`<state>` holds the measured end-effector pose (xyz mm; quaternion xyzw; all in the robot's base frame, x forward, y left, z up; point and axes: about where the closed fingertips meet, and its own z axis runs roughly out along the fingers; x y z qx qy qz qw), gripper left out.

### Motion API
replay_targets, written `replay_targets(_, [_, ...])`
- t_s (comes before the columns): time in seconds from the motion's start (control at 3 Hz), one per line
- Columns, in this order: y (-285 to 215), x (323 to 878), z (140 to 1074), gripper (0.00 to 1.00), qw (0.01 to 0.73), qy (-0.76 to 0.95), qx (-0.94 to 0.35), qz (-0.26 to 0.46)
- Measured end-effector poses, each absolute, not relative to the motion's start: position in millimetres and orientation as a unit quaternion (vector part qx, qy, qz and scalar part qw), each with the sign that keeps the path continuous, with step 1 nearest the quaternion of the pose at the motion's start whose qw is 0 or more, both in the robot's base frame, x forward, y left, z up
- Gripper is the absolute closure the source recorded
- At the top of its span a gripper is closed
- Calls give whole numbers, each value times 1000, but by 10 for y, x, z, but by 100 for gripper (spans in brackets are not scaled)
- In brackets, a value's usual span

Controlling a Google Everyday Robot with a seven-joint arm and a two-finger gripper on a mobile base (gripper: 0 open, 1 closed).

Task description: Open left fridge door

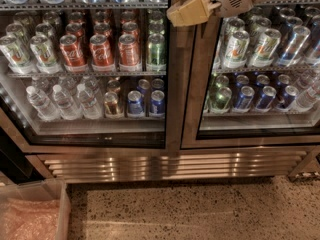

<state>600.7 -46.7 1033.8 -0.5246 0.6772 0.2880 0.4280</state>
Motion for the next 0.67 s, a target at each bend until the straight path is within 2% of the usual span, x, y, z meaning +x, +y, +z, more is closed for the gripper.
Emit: replay_targets(0.67, [-480,5807,10320,100,432,676,-523,288])
